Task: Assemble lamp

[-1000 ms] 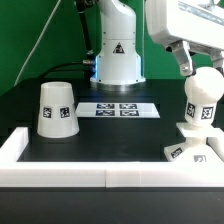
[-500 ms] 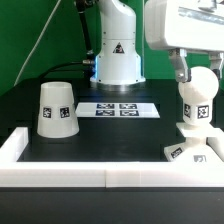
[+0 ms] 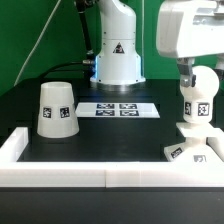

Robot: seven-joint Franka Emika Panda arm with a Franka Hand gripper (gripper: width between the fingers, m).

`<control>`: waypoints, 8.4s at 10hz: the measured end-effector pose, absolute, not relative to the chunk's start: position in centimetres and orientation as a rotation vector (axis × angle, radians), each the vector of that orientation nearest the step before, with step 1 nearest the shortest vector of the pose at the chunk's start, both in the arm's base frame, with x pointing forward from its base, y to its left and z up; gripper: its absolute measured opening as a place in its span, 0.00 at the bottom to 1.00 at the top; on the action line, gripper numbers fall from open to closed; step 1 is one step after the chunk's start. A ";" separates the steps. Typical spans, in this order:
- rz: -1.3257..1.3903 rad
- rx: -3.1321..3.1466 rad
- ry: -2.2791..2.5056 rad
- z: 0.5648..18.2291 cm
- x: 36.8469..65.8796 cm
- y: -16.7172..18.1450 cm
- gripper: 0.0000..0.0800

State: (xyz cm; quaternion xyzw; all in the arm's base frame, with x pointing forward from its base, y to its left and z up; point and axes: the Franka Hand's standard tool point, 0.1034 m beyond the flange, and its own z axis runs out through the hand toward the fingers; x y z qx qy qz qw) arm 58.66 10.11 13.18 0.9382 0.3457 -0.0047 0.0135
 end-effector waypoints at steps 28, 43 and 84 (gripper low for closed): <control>0.014 3.093 -0.930 12.4 59.0 10.3 0.72; 0.051 3.191 -0.166 12.2 58.8 11.5 0.87; 0.035 3.187 -0.297 11.8 59.0 10.4 0.72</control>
Offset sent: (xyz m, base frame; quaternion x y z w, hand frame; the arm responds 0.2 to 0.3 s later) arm -0.0019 -0.0050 -0.0051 0.0083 0.0096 -0.0073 0.9999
